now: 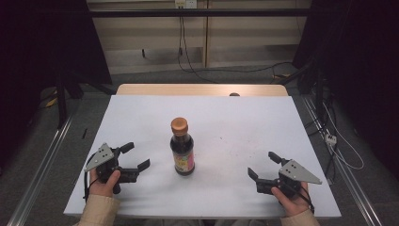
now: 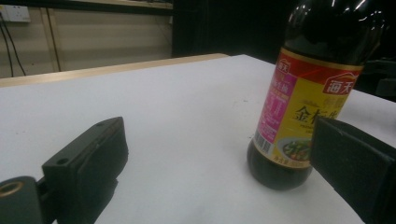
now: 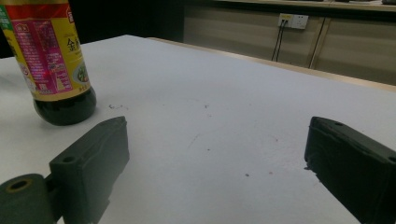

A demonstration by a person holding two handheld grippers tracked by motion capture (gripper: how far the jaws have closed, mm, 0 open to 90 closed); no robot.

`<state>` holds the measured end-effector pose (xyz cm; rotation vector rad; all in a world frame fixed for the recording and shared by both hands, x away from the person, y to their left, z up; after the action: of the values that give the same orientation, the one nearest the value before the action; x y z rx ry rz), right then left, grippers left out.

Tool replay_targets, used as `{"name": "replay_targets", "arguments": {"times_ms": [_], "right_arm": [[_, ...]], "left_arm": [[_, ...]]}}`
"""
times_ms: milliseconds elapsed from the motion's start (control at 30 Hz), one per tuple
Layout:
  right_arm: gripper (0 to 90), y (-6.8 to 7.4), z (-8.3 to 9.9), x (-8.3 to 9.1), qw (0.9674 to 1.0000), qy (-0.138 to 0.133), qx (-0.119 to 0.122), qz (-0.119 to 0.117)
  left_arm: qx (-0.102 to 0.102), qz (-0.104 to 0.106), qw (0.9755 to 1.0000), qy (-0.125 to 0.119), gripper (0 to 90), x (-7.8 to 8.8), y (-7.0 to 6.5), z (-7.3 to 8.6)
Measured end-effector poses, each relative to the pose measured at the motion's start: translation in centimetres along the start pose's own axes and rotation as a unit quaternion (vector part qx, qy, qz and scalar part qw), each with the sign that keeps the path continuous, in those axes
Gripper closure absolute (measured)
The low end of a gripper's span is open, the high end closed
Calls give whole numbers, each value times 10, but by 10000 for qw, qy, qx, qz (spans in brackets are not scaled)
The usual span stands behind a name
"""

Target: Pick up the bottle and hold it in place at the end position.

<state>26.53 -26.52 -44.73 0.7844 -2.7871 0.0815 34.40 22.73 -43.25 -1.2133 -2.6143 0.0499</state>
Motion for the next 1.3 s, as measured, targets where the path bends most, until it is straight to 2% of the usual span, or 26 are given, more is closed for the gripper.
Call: {"name": "replay_targets", "arguments": {"times_ms": [300, 467, 600, 933, 1300], "right_arm": [[63, 0, 0, -1, 10000, 31, 1, -8], [65, 0, 0, -1, 10000, 19, -14, -11], [65, 0, 0, -1, 10000, 8, -2, -11], [67, 1, 0, -1, 10000, 10, 5, -22], [68, 3, 0, -3, 10000, 51, 30, -27]], "left_arm": [[0, 219, 9998, -40, 53, -4, -8, -4], [-70, 339, 9994, -54, 51, -9, -13, -6], [21, 392, 9992, -114, 51, -14, -19, -9], [-11, 797, 9968, -97, 50, -25, -38, -16], [42, 892, 9960, -33, 48, -31, -44, -19]]}}
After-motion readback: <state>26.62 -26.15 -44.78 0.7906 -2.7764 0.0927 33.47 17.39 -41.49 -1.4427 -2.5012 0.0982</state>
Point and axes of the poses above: each handheld gripper's, and its own axes: x roughly backward along the jaws, z roughly out of its underside, y roughly to its left, the point moved 1 cm from there along -x, roughly forward along the jaws, and after that the axes turned 2 degrees about -z, right-handed, at the moved point
